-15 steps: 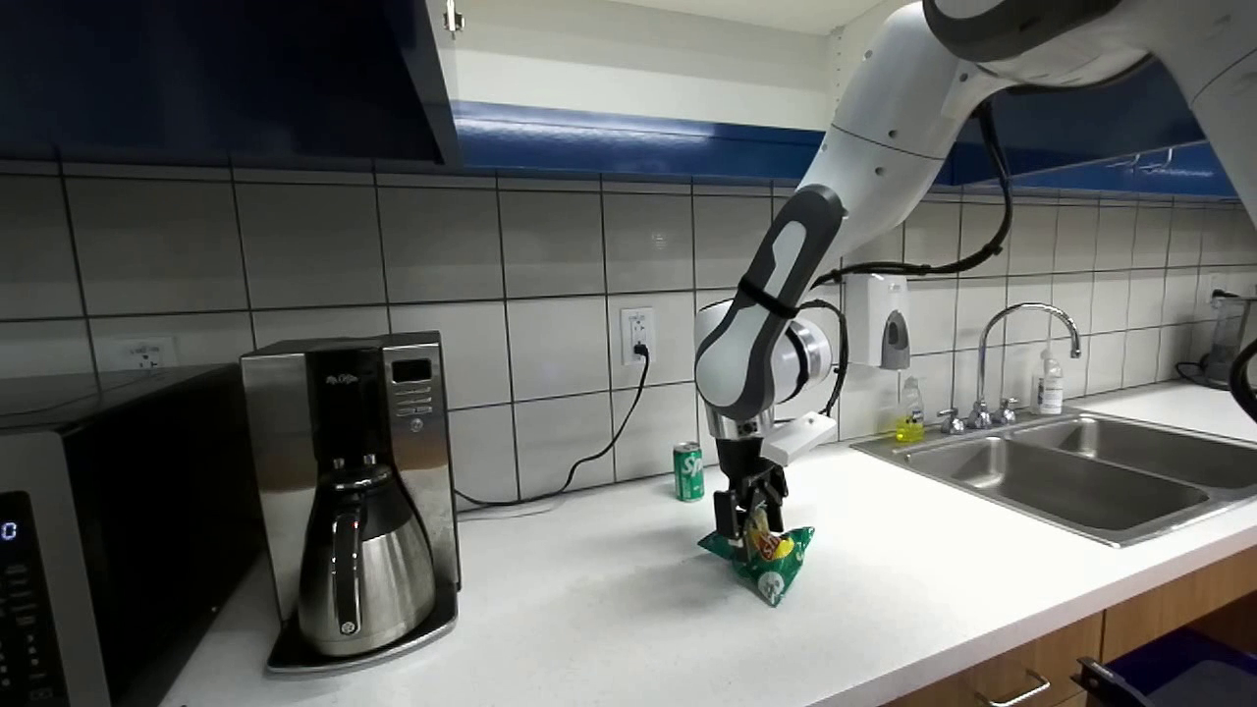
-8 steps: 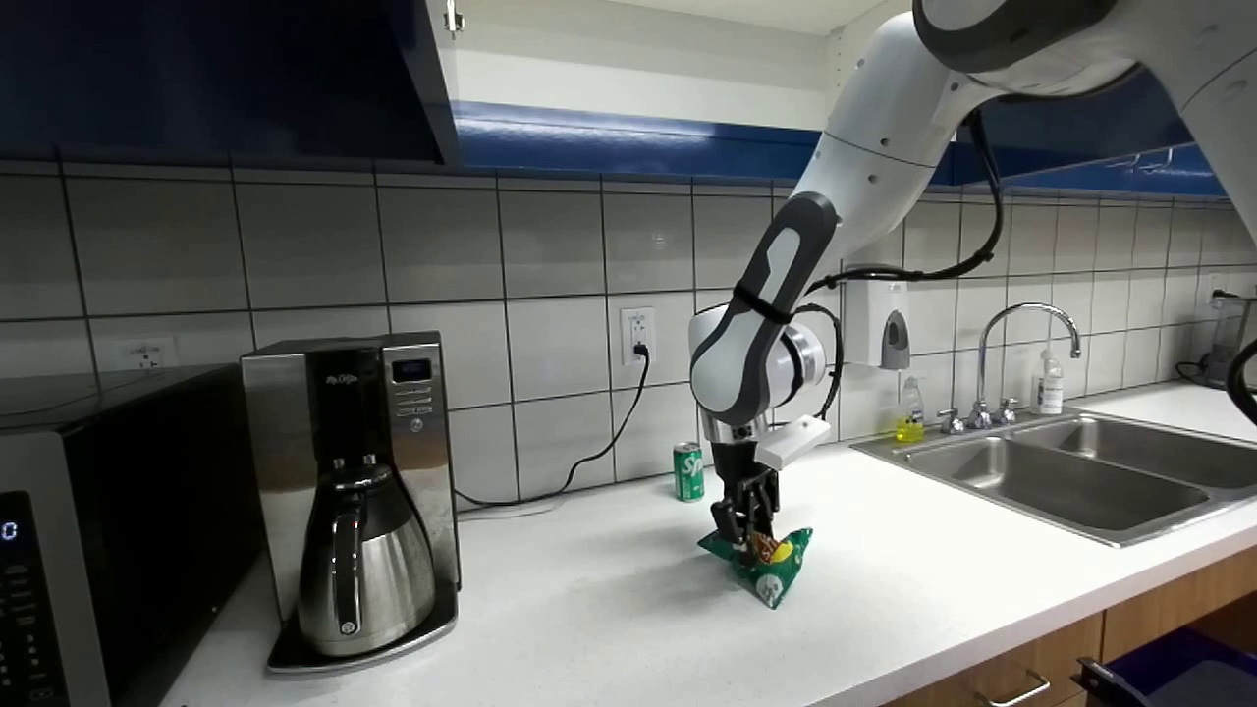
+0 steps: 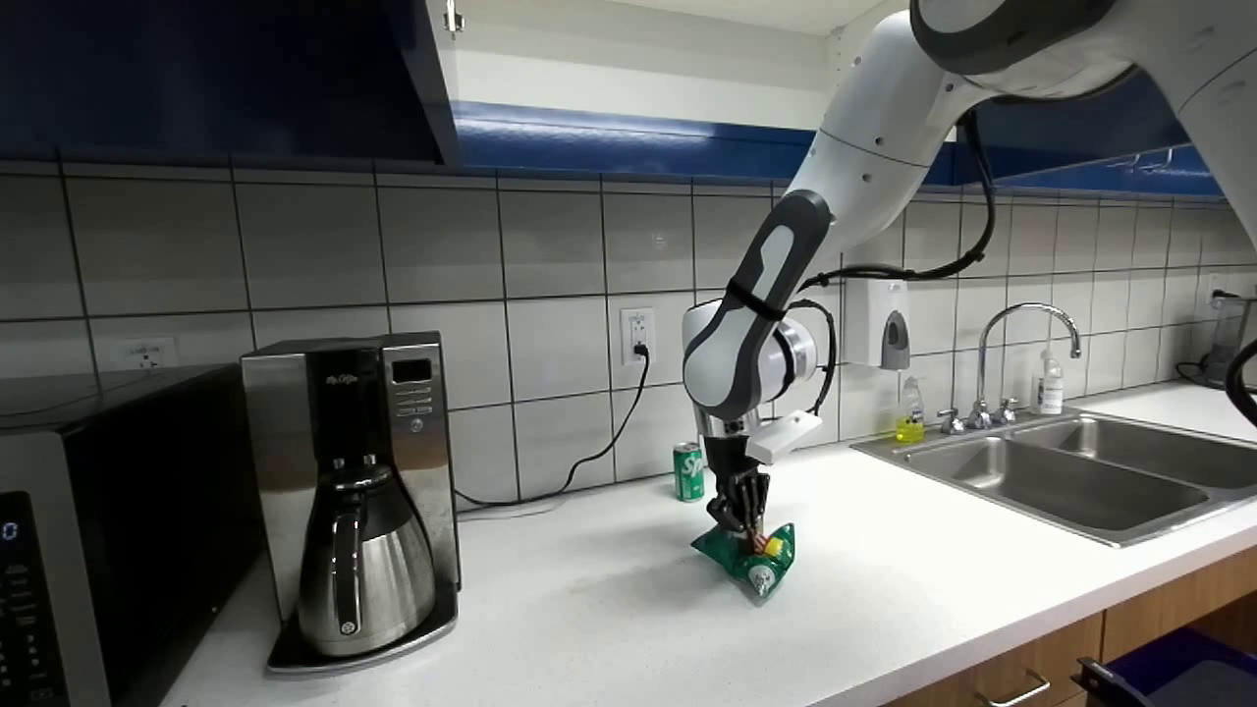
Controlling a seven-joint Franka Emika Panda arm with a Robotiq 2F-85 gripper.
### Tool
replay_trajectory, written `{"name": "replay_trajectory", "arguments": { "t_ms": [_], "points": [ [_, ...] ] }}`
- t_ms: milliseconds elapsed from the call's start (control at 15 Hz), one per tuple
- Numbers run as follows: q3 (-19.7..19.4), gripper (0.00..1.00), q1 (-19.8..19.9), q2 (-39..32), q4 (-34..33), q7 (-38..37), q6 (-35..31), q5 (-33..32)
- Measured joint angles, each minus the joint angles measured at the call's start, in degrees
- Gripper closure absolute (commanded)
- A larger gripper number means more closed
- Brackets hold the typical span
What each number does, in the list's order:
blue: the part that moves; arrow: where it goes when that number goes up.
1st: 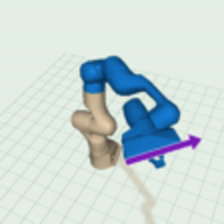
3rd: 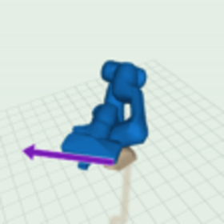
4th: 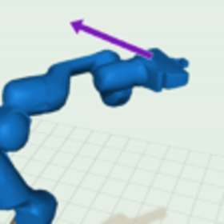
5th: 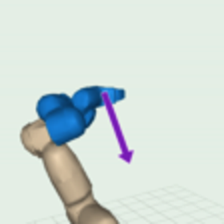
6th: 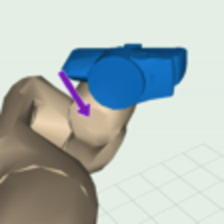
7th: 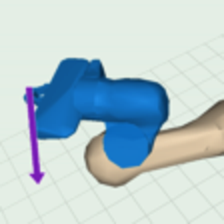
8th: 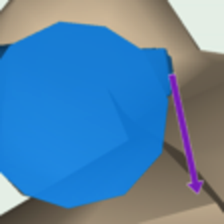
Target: Put the green packet in the open upper cabinet.
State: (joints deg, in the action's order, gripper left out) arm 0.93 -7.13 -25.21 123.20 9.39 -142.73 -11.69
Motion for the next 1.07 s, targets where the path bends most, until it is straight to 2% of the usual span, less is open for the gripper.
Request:
{"name": "replay_trajectory", "arguments": {
  "t_ms": [667,1067],
  "points": [
    [0.0,1.0,0.0,0.2,-1.8,-0.4,1.9,0.0],
    [-0.1,1.0,0.1,3.4,-0.8,-1.4,1.9,0.1]
  ]
}}
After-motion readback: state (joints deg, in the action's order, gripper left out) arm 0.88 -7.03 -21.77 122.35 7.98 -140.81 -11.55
